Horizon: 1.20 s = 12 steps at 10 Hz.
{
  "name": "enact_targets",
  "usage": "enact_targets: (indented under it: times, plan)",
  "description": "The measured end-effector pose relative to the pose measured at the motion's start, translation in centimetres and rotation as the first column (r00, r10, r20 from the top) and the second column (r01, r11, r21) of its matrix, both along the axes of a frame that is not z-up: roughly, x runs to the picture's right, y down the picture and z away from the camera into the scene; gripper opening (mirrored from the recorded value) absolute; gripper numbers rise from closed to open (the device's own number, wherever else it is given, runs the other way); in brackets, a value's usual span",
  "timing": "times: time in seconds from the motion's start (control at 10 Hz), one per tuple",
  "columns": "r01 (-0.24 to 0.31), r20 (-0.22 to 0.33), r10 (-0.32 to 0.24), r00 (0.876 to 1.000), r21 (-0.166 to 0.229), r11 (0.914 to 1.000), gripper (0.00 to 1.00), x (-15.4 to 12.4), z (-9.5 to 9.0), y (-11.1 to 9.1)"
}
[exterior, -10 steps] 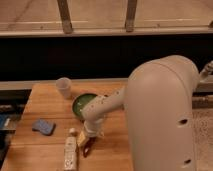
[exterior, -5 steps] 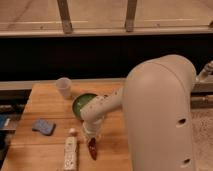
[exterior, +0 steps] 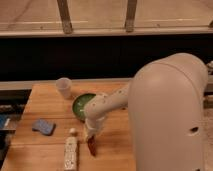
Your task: Place the pepper in the ceramic cup
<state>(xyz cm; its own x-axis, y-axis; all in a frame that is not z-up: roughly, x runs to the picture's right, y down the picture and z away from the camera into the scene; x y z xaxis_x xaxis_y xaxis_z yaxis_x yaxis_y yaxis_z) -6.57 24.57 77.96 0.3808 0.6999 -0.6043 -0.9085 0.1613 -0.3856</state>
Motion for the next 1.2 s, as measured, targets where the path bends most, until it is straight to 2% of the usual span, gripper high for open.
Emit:
enact_targets:
  times: [0.3, 0.4, 0.6, 0.7, 0.9, 1.0, 1.2]
  plan:
    - [-0.058, -0.006, 0.059, 0.998, 0.078, 0.9952, 0.20, 3.1, 1.2, -6.6]
    - [-0.077, 0.000, 0.078, 0.997, 0.106, 0.9913, 0.20, 3.9, 1.1, -9.4]
    - [-0.095, 0.022, 0.093, 0.995, 0.165, 0.9817, 0.20, 4.1, -0.4, -14.1]
    - [-0.101, 0.040, 0.094, 0.995, 0.204, 0.9737, 0.20, 3.6, -1.6, -16.6]
    - [-0.105, 0.087, 0.085, 0.993, 0.261, 0.9596, 0.20, 1.9, -2.7, -19.9]
    - [-0.110, 0.133, 0.073, 0.988, 0.289, 0.9511, 0.20, 0.2, -2.9, -21.5]
    - [-0.113, 0.232, 0.031, 0.972, 0.347, 0.9310, 0.20, -3.2, -3.0, -23.9]
